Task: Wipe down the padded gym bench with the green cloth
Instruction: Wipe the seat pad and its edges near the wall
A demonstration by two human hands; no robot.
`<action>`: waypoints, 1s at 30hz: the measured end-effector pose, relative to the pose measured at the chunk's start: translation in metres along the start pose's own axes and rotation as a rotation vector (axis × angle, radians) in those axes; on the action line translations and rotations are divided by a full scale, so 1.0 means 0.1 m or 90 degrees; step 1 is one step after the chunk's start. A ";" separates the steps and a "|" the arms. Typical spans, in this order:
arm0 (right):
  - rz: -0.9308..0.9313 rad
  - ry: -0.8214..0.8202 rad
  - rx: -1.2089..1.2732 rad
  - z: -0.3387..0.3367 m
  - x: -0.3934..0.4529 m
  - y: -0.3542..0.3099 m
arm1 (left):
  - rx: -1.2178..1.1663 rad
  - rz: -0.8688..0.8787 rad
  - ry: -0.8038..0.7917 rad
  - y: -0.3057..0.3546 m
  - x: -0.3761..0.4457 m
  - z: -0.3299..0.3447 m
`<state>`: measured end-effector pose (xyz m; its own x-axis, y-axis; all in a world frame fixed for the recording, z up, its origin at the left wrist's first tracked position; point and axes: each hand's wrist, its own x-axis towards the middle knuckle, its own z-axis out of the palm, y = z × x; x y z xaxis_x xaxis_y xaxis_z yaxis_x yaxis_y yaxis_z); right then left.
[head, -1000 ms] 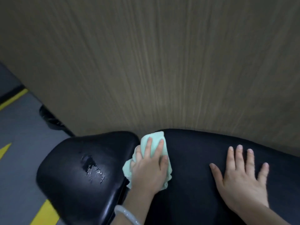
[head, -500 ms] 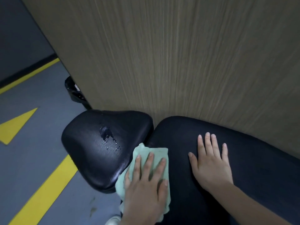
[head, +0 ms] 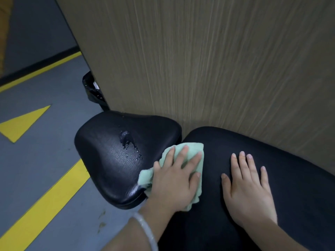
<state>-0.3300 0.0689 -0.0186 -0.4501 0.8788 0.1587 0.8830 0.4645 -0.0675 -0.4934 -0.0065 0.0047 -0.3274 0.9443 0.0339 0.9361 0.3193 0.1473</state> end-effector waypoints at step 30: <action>0.020 -0.026 0.052 -0.03 0.07 -0.01 | -0.124 0.070 -0.068 0.06 0.63 -0.02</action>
<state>-0.3331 0.0742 -0.0146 -0.4295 0.8957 0.1154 0.8836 0.4432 -0.1515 -0.5085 0.0547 0.0096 -0.2006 0.9788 -0.0424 0.9195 0.2030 0.3365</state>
